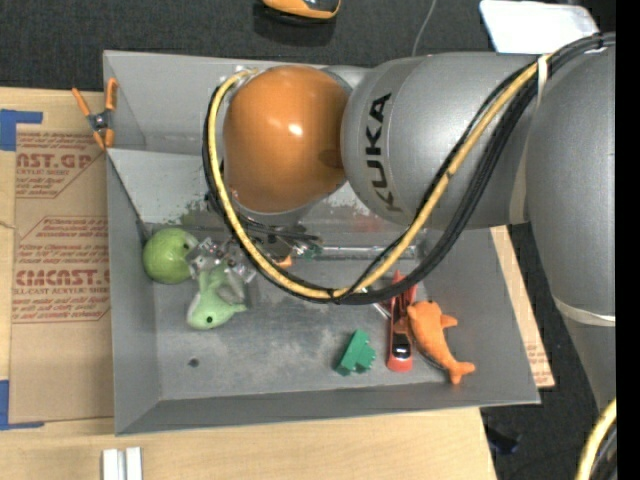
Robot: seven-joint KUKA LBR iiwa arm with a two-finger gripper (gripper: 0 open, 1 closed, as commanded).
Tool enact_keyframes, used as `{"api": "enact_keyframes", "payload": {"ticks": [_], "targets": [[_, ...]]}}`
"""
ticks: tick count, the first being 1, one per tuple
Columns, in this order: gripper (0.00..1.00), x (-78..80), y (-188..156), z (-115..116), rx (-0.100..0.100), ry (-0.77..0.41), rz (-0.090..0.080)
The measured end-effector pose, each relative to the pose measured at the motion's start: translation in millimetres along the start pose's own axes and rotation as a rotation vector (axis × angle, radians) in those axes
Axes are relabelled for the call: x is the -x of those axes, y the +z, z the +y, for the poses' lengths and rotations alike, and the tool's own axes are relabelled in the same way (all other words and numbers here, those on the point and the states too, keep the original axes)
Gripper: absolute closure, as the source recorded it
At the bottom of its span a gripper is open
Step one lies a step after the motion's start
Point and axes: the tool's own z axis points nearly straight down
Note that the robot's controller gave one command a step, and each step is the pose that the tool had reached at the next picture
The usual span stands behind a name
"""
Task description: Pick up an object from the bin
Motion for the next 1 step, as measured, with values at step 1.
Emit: {"api": "enact_keyframes", "payload": {"ticks": [1], "targets": [[1.0, 10.3, -68.2, 1.0, 0.0, -0.025, -0.003]]}}
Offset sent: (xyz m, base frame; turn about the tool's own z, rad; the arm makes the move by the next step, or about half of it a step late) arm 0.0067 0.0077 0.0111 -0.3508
